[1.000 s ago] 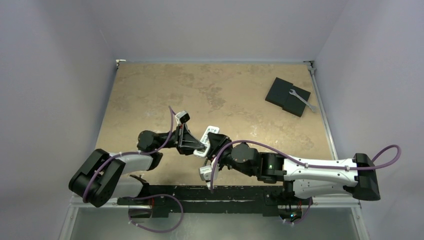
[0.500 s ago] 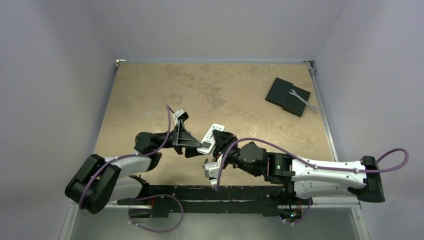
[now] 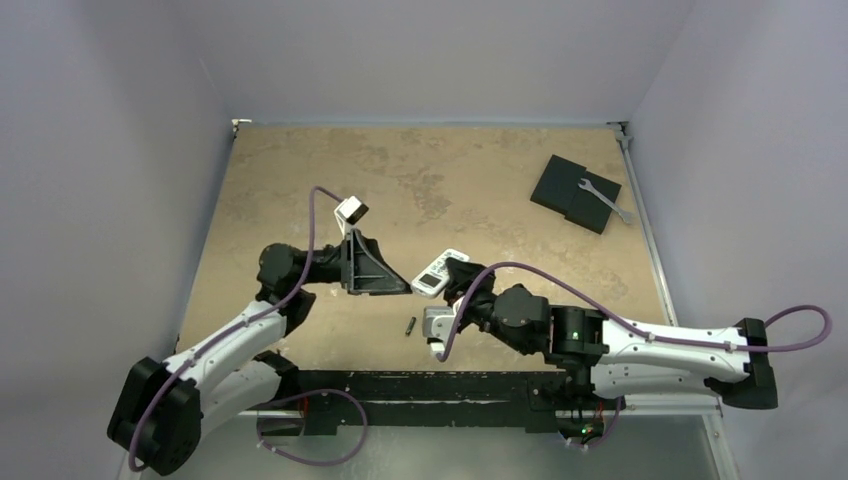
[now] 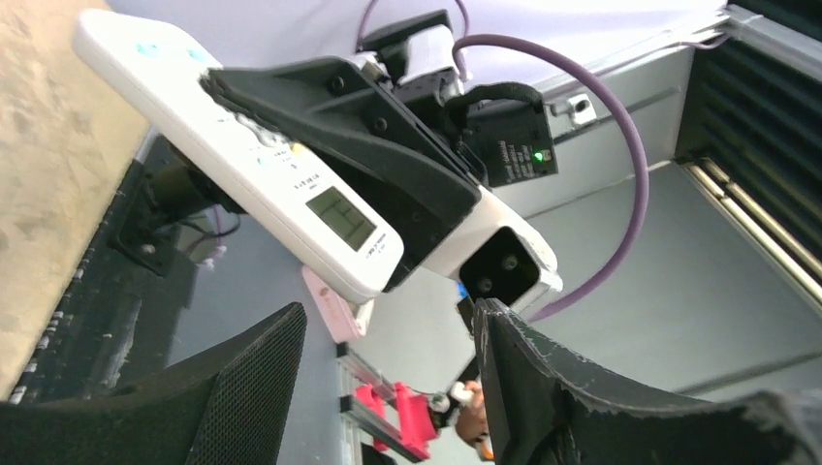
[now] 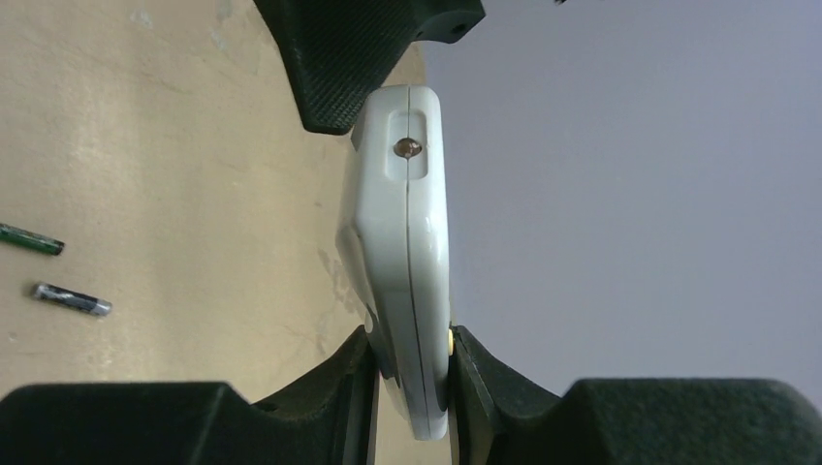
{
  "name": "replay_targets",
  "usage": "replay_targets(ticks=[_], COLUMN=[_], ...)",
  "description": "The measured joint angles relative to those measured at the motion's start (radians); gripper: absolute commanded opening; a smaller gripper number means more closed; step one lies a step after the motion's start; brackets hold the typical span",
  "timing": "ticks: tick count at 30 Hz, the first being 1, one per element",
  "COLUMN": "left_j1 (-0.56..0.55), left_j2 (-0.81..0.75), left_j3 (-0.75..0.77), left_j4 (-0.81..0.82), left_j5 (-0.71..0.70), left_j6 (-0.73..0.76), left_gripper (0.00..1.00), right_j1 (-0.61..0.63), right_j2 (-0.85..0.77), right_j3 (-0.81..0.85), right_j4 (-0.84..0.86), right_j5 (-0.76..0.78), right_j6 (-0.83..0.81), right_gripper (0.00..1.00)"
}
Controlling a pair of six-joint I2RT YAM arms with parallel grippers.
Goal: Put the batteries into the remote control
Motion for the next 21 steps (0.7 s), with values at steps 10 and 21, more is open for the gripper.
replay_targets(ticks=[10,21], left_j1=[0.0,0.0], left_j2=[-0.088,-0.091], left_j3=[0.29,0.375], left_j4=[-0.863,-1.256], left_j5=[-0.061,-0.164], left_j6=[0.639,0.946], left_gripper=[0.66,0.67], right_j1=[0.0,-0.208], right_j2=[0.002,0.117], right_j3=[0.071,0.206], right_j4=[-0.106,-0.302], right_j5=[-0.009,-0.212], right_j6=[0.28,0.539], right_gripper=[0.0,0.0])
